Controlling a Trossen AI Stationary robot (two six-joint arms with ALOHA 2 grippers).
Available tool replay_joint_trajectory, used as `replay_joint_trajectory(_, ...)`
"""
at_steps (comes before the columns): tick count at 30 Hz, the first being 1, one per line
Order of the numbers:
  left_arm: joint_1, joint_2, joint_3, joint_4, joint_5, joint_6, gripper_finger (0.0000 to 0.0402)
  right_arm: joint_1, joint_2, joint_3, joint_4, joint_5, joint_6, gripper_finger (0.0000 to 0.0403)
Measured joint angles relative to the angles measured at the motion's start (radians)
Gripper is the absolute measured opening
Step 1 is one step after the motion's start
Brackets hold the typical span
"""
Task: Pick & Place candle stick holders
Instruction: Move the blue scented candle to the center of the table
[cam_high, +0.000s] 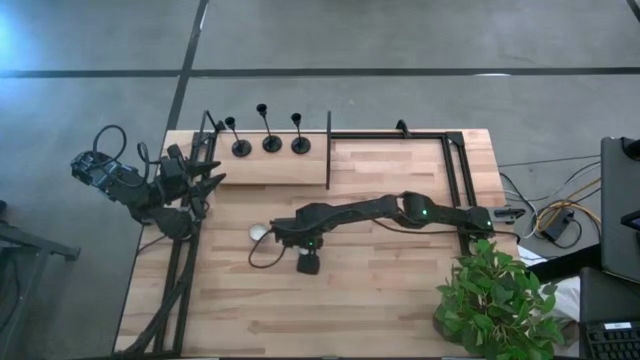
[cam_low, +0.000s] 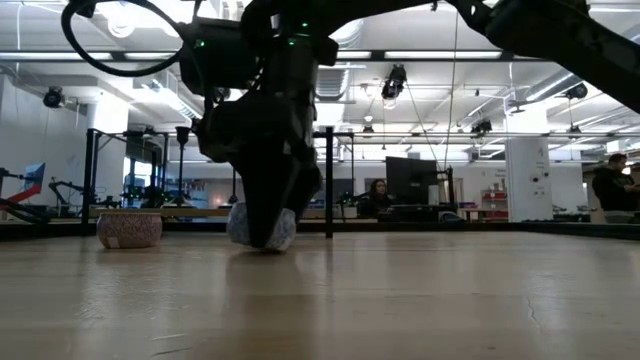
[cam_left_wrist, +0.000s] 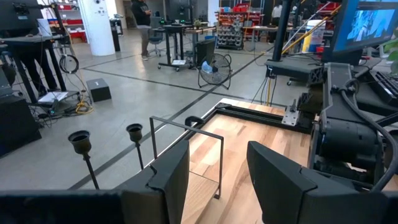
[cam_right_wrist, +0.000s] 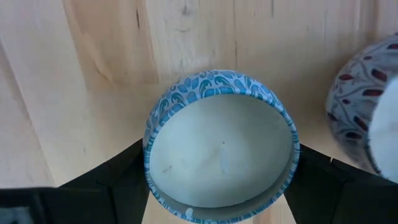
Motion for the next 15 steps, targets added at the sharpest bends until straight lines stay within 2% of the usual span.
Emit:
replay_joint_trajectory(4,0.000,0.000,0.000,0.000,0.000,0.000,0.0168,0.000,0.001,0.002,0.018,0.002,-0.013,0.0285)
replay_joint_trajectory(10,0.000,0.000,0.000,0.000,0.000,0.001,0.0168,0.000,0.001,0.002,0.035,0.002,-0.019,0.0364)
replay_joint_trajectory(15,0.000,0.000,0.000,0.000,0.000,0.007,0.0168,-0.001,0.001,0.012,0.021,0.002,-0.019,0.0381)
